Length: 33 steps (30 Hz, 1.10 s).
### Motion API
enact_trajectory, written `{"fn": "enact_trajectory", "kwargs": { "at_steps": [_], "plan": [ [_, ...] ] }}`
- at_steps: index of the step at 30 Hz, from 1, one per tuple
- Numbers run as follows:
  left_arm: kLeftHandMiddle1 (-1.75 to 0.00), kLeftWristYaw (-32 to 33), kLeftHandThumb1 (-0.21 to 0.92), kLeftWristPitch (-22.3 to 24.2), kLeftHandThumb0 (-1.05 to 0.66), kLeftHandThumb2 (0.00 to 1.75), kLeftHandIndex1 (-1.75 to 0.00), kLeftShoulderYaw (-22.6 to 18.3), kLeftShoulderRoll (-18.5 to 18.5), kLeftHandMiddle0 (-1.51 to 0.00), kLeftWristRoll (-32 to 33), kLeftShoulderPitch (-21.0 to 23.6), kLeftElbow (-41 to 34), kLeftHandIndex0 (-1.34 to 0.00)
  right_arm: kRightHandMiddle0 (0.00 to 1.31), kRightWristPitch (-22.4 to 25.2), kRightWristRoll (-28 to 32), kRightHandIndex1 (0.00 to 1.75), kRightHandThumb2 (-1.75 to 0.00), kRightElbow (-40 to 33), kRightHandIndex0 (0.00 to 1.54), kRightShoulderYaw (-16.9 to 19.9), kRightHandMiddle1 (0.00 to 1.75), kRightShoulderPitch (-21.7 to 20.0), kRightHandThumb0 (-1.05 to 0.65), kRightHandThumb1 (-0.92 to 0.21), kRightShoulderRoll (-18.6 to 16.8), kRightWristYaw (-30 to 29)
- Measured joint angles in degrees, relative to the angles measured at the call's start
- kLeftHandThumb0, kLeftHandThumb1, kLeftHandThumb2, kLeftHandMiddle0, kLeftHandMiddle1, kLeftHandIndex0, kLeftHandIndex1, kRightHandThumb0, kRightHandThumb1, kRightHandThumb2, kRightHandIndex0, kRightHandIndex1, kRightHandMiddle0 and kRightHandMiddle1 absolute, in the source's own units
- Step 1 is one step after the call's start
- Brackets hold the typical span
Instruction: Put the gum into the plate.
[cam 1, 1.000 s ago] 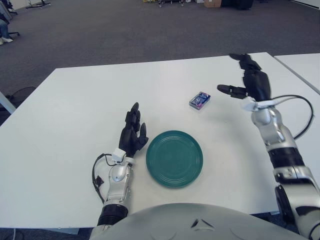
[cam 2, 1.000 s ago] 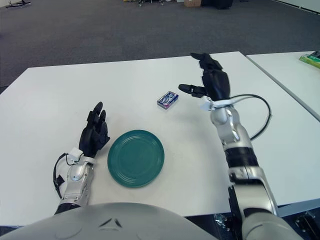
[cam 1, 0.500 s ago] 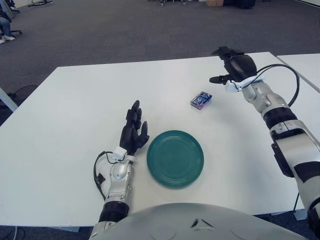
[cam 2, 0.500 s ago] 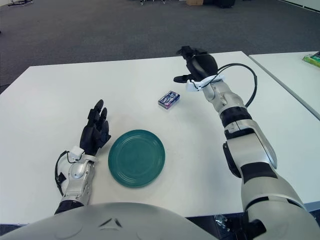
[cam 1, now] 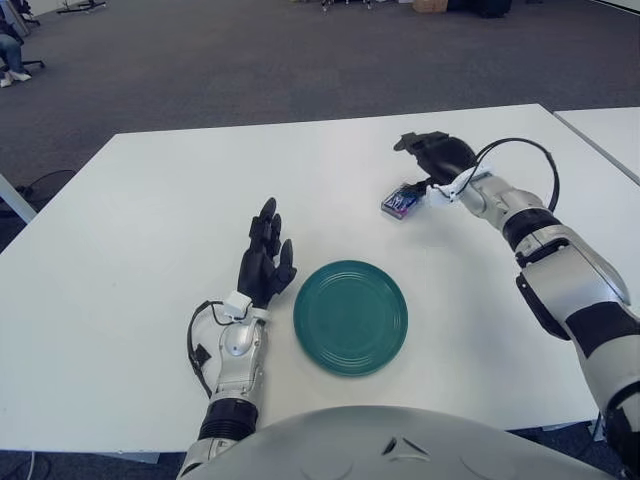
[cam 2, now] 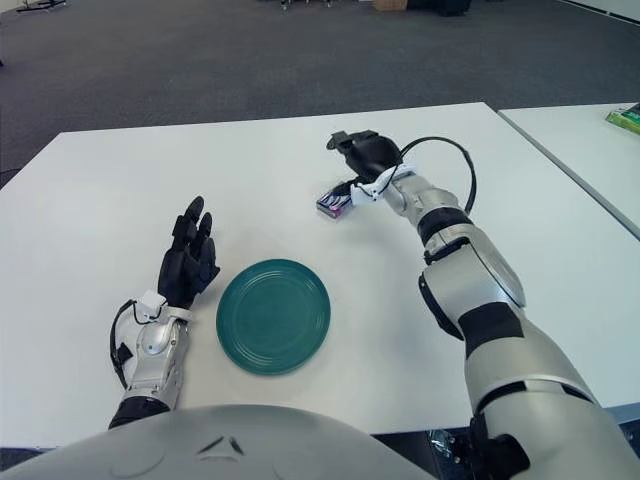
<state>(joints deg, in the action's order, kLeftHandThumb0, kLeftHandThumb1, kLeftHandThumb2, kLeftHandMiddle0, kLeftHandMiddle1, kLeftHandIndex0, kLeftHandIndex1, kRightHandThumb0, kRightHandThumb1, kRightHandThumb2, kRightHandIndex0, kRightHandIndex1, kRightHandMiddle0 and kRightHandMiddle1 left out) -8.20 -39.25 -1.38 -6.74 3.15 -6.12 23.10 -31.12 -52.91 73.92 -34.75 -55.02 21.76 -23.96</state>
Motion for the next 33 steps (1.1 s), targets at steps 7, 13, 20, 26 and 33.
{"fn": "enact_trajectory", "kwargs": {
  "at_steps": [7,13,20,26,33],
  "plan": [
    [-0.01,0.0,0.92,-0.1,-0.80,0.61,-0.38,0.0,0.0,-0.12,0.2,0.2,0.2,0.00,0.00,1.9,-0.5,0.07,-0.38,2.3,0.47,-3.4,0.72,1.5,-0.67,-0.92,-0.8,2.3],
    [-0.01,0.3,0.92,0.1,-0.79,0.59,-0.41,-0.3,0.0,-0.13,0.3,0.2,0.3,0.00,0.00,2.9,-1.0,0.07,-0.41,3.6,0.49,-6.2,0.68,4.5,-0.66,-0.92,-1.1,4.1],
    [0.00,0.3,0.92,1.4,-0.79,0.57,-0.39,-0.7,-0.1,-0.12,1.0,0.3,0.6,0.00,0.00,3.7,-1.6,0.08,-0.39,3.7,0.50,-8.1,0.64,4.6,-0.64,-0.92,-1.1,3.9],
    [0.00,0.3,0.92,1.4,-0.79,0.57,-0.39,-0.7,-0.1,-0.12,1.0,0.4,0.7,0.00,0.00,4.2,-1.9,0.07,-0.39,3.7,0.49,-9.1,0.62,3.9,-0.64,-0.92,-1.2,4.8],
    [0.00,0.3,0.92,1.4,-0.79,0.57,-0.39,-0.7,-0.1,-0.11,1.0,0.7,0.9,0.00,0.00,5.8,-2.3,0.07,-0.42,4.0,0.49,-10.2,0.61,3.1,-0.64,-0.92,-1.8,5.2]
  ]
}}
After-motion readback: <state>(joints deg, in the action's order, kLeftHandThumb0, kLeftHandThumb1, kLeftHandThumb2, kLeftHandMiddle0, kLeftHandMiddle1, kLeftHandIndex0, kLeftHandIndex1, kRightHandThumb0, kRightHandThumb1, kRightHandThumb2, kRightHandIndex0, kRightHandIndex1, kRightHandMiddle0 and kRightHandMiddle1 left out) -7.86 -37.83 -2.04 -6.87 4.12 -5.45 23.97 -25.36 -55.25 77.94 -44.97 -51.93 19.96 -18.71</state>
